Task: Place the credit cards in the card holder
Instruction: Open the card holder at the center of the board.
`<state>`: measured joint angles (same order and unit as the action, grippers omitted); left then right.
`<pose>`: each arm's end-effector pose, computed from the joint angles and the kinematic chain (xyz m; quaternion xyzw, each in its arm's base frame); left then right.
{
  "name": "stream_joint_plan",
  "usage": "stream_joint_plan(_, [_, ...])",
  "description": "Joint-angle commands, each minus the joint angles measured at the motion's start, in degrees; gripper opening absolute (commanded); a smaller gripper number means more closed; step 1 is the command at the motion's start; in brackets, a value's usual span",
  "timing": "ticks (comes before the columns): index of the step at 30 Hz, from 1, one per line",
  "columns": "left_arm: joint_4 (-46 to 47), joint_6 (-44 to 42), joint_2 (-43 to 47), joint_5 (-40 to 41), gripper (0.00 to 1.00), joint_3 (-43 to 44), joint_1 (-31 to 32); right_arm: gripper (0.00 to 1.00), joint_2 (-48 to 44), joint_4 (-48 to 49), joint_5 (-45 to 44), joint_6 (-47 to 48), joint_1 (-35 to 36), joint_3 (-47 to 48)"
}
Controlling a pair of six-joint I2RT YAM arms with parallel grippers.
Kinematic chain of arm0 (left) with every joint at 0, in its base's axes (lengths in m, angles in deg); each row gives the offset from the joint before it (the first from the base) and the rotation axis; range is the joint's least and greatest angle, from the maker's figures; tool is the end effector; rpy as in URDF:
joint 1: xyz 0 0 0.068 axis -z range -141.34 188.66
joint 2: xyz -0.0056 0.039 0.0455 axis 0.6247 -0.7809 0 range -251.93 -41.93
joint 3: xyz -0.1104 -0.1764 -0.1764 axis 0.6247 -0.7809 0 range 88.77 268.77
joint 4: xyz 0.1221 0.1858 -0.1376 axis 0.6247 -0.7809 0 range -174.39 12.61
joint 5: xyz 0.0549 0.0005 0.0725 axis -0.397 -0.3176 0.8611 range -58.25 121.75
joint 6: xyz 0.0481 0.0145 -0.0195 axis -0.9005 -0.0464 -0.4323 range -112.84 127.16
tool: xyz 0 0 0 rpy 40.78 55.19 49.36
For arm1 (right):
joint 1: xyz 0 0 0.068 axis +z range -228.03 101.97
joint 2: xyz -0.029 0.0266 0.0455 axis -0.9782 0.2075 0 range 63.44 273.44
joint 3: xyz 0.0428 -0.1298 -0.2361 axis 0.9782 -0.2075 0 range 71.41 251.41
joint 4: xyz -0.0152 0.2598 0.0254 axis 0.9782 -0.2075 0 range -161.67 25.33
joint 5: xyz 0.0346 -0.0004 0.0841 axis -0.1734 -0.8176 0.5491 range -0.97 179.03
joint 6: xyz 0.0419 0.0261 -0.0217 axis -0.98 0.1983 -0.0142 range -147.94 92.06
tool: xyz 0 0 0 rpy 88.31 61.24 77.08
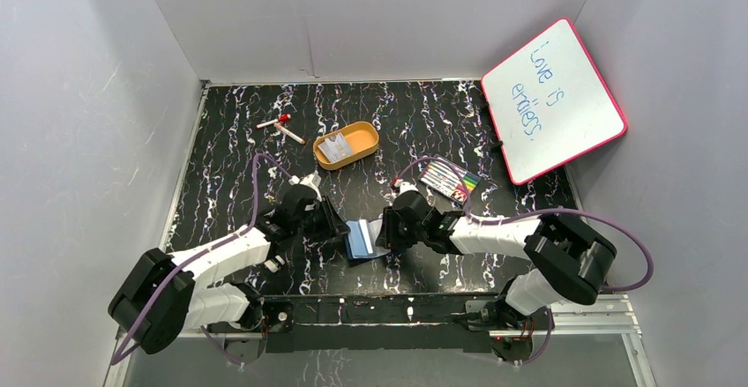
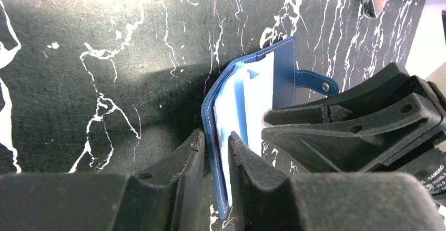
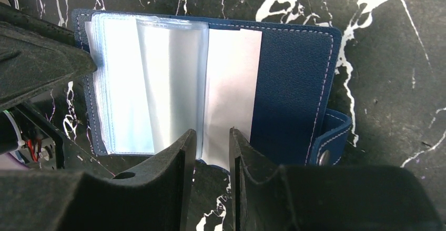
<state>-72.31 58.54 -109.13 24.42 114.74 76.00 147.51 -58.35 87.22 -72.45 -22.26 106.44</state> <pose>0.1800 -0.1429 0.1761 -0.0800 0.8866 -0.3568 0.2832 0.1580 0.2302 0.1560 -0.0835 0.9122 0.2985 0.2680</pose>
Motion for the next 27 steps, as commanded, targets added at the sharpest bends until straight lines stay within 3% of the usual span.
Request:
stream_joint_plan(1, [2.1,0.7,2.2,-3.2,0.21,-2.4,-0.1,0.38,-1.6,-1.0,-1.5,0.0,-0.7,-2.0])
stream_joint_plan(10, [9.4,2.4,1.1,-9.0,0.23,-6.3,-0.5,0.37,-2.9,0.0,-0.7,-0.9,-1.4,-3.3])
stream_joint_plan(22, [22.5,3.8,1.2,-17.7,0.13,-8.1,-0.5,0.37,-5.1,3.2,1.3,-2.1,-2.2,-5.3])
stream_joint_plan(27, [23.7,3.9,0.9,-18.4,0.12,-8.2,-0.5,0.37,-5.9,3.3,1.5,-2.2,-2.8,-5.5])
